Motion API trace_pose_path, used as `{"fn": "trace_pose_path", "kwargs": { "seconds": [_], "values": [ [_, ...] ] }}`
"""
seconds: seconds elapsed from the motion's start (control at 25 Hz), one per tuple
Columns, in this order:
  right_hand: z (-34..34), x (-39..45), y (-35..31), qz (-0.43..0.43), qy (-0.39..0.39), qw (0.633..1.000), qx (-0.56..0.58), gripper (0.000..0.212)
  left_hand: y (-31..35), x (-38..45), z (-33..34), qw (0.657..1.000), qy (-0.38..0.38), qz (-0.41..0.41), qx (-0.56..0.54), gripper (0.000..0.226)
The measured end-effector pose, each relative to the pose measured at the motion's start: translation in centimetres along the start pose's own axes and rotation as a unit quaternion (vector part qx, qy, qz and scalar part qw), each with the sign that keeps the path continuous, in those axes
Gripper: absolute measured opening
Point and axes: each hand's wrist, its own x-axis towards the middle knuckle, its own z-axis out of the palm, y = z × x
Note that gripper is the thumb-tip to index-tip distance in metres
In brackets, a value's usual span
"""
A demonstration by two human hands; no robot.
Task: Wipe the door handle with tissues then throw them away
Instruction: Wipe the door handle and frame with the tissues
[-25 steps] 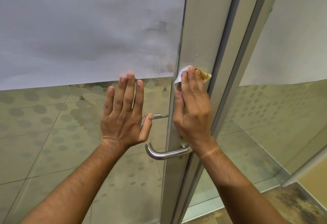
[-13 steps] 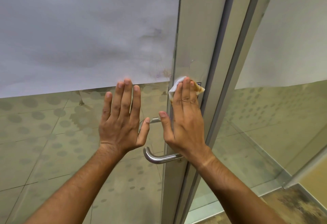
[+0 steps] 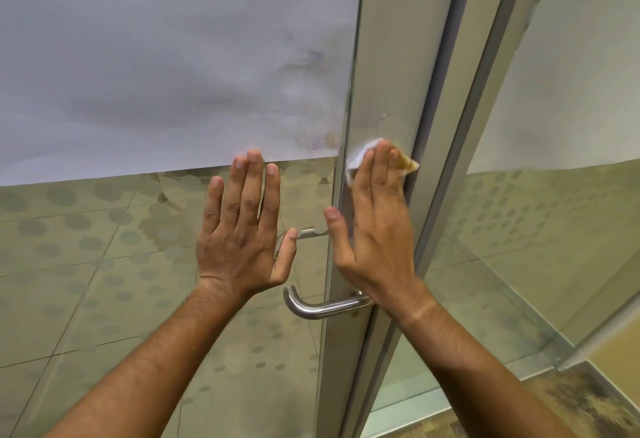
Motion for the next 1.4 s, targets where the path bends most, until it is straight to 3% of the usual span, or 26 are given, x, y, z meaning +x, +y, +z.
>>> {"fn": "trace_pose_path", "kwargs": {
  "seconds": [0.24, 0.48, 0.72, 0.92, 1.2, 1.4],
  "values": [
    [-0.2, -3.9, 0.3, -0.017, -0.08, 0.997, -0.004, 0.076, 0.1, 0.0, 0.0, 1.0, 0.0, -0.001, -0.001, 0.092],
    [-1.5, -1.3, 1.7, -0.004, -0.044, 0.998, 0.046, 0.078, 0.1, -0.1, 0.0, 1.0, -0.001, -0.004, -0.005, 0.09],
    [-0.9, -6.7, 1.8, -0.02, -0.178, 0.984, -0.011, 0.076, 0.2, -0.1, 0.2, 1.0, 0.005, -0.004, -0.008, 0.09],
    [0.2, -4.2, 0.7, -0.003, -0.113, 0.993, -0.016, 0.077, 0.1, -0.1, 0.1, 1.0, 0.003, -0.003, -0.008, 0.088],
    [0.0, -7.5, 0.6, -0.003, -0.189, 0.981, -0.053, 0.076, 0.1, -0.2, 0.1, 1.0, 0.004, -0.004, -0.011, 0.088],
    [0.8, -5.1, -0.5, 0.025, -0.106, 0.994, -0.01, 0.078, 0.0, -0.1, 0.2, 1.0, 0.0, -0.003, -0.012, 0.089]
  ]
}}
